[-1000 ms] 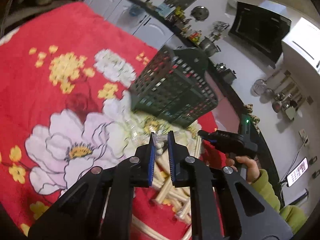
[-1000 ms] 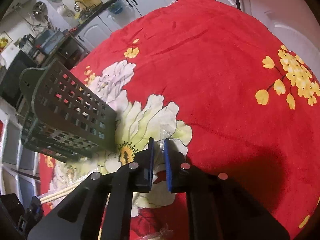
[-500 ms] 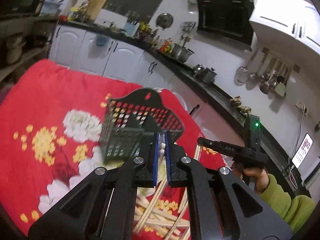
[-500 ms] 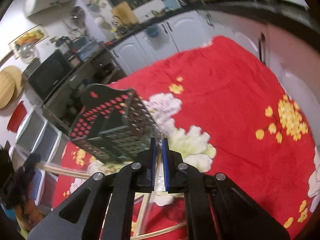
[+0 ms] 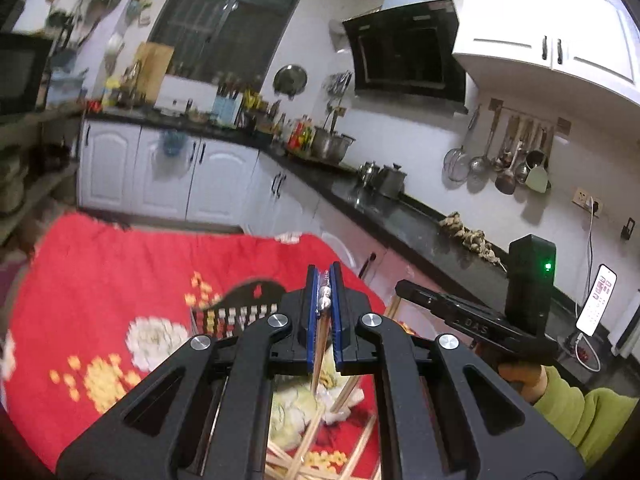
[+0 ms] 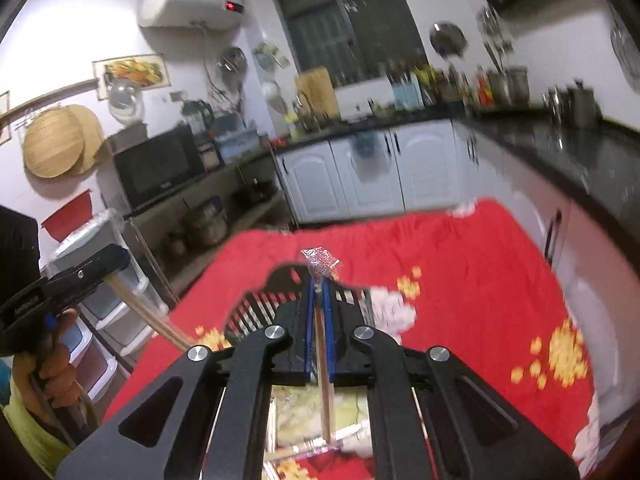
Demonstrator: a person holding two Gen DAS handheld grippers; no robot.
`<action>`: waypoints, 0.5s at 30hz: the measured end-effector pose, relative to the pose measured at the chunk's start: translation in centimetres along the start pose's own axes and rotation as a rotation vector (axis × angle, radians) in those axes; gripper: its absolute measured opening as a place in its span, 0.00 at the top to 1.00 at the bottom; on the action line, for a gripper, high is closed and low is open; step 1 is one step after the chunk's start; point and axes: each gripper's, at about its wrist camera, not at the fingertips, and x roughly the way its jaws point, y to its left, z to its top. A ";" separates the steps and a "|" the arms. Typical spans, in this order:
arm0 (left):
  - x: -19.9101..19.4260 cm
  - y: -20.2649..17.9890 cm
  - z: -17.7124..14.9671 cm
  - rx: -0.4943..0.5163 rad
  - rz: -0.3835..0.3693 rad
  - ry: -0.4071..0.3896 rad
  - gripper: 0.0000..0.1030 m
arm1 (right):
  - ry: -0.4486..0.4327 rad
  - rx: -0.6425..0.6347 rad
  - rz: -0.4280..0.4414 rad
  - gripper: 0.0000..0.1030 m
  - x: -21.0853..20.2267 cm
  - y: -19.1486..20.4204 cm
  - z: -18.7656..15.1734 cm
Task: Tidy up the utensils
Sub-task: 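Lift the chopsticks with both tools and carry them above the green caddy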
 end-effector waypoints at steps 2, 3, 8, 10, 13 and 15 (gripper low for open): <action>-0.4 -0.3 1.4 0.022 0.008 -0.013 0.97 | -0.033 -0.019 0.008 0.95 -0.3 0.5 1.3; -0.6 -0.4 2.1 0.032 0.016 -0.021 0.97 | -0.046 -0.025 0.010 0.95 -0.2 0.6 1.8; -0.8 -0.2 5.2 0.077 0.079 -0.048 0.97 | -0.129 -0.079 -0.006 0.95 -0.1 1.3 4.8; -0.7 0.4 6.1 0.073 0.097 -0.054 0.97 | -0.142 -0.092 -0.012 0.95 0.5 1.4 5.3; 0.0 1.3 7.3 0.074 0.126 -0.065 0.97 | -0.154 -0.107 -0.034 0.95 1.7 1.3 6.1; 0.7 2.0 7.7 0.070 0.142 -0.065 0.97 | -0.160 -0.115 -0.050 0.95 2.5 1.2 6.3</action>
